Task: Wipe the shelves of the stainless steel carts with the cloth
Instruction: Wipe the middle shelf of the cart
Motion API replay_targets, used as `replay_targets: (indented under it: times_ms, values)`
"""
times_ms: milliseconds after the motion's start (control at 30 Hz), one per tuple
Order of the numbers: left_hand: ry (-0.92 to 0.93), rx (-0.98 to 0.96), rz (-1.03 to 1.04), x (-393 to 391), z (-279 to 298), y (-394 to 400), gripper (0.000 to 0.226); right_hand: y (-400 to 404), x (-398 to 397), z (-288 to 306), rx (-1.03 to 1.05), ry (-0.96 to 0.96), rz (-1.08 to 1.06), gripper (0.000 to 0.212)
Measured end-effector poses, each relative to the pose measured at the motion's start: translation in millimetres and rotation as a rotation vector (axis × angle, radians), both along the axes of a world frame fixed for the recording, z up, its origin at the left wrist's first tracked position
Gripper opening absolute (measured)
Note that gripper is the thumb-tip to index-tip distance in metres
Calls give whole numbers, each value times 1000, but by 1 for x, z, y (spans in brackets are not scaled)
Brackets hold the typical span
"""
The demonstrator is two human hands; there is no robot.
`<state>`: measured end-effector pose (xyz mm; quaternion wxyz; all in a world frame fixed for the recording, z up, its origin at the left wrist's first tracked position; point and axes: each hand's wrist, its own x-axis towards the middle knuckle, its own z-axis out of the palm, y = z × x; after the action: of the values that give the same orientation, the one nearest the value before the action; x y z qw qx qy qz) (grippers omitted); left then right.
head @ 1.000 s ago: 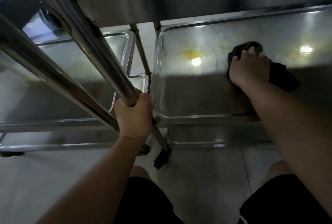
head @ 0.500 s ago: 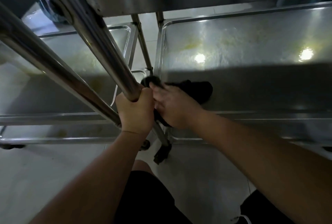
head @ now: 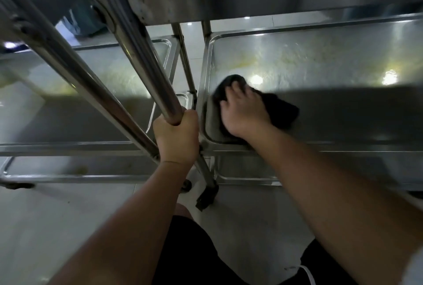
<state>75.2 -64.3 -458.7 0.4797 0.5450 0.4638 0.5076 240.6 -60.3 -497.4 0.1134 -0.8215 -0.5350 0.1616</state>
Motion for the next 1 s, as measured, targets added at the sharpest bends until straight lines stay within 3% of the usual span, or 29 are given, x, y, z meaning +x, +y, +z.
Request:
replay_targets:
  times_ms: [133, 200, 267, 467, 567, 700, 800, 867, 1000]
  values:
    - [16, -6, 7, -2, 1, 2, 36, 15, -55, 5, -29, 99, 271, 62]
    - [23, -41, 17, -2, 2, 1, 28, -8, -50, 5, -11, 121, 391, 59]
    - [40, -45, 34, -1, 3, 0, 35, -37, -38, 4, 12, 91, 456, 57]
    - [190, -40, 0, -7, 9, -8, 25, -100, 14, 0, 19, -80, 352, 63]
    - [277, -45, 13, -15, 6, -10, 31, -124, 48, 2, -2, -81, 288, 69]
    - [577, -58, 17, -33, -27, -37, 40, -153, 85, 5, -17, -78, 205, 75]
    - [805, -282, 62, -36, -68, -83, 53, -170, 104, 7, -2, -81, 160, 73]
    - [852, -291, -64, -24, -82, -114, 37, -180, 117, 7, 3, -87, 142, 70]
    - [924, 88, -476, 35, -67, -138, 22, -207, 155, 5, 5, -108, 105, 65]
